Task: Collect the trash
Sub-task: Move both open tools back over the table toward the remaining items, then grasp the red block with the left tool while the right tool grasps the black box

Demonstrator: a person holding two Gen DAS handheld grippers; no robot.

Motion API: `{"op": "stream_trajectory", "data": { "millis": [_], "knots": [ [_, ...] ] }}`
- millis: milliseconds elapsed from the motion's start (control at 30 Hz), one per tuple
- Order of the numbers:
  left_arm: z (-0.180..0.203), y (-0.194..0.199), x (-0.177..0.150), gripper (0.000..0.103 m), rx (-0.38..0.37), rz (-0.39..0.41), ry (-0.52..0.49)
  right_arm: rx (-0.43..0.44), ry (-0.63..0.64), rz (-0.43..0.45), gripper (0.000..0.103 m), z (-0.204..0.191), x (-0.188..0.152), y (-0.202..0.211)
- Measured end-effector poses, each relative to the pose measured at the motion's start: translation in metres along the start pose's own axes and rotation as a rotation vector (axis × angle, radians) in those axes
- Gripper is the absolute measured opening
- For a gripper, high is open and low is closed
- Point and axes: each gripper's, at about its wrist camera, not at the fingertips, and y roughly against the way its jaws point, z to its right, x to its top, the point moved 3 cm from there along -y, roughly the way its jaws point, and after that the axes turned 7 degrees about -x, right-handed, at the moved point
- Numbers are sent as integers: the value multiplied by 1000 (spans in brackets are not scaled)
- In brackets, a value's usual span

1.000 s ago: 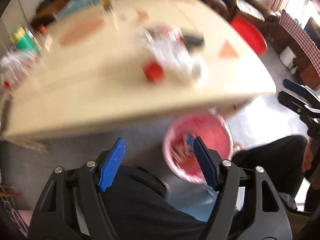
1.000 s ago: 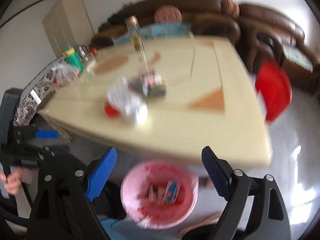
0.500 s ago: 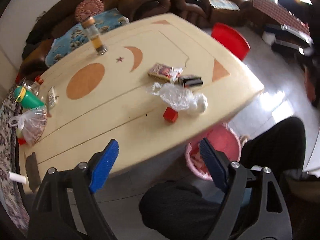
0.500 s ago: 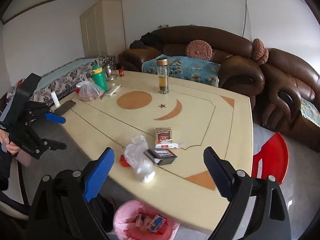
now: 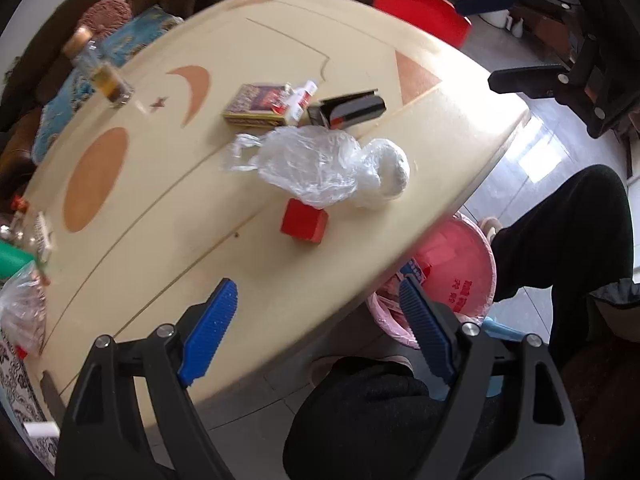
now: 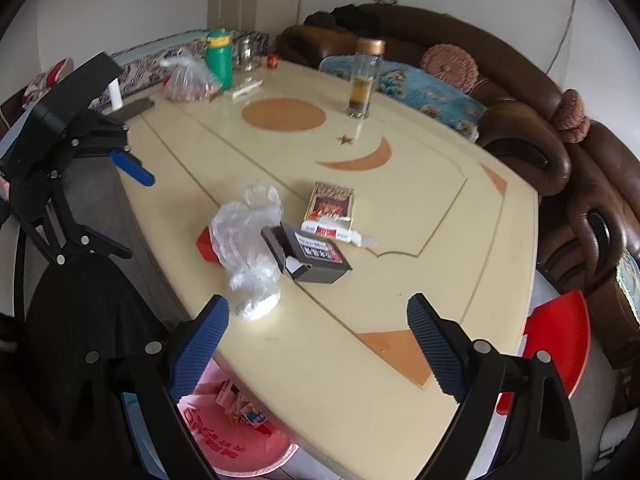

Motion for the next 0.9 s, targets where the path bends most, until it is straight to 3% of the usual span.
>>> {"op": "stream_trajectory", "data": {
  "millis": [167, 633, 900],
  "knots": [
    [-5, -25, 10, 81, -52, -38, -4, 33, 4, -17, 88, 8, -3, -22],
    [-14, -61, 22, 81, -105, -104, 3, 78, 54, -53, 88, 10, -8, -71],
    [-18, -69, 22, 81, -151, -99, 4, 63, 151, 0, 88, 2, -8, -91]
  ]
}}
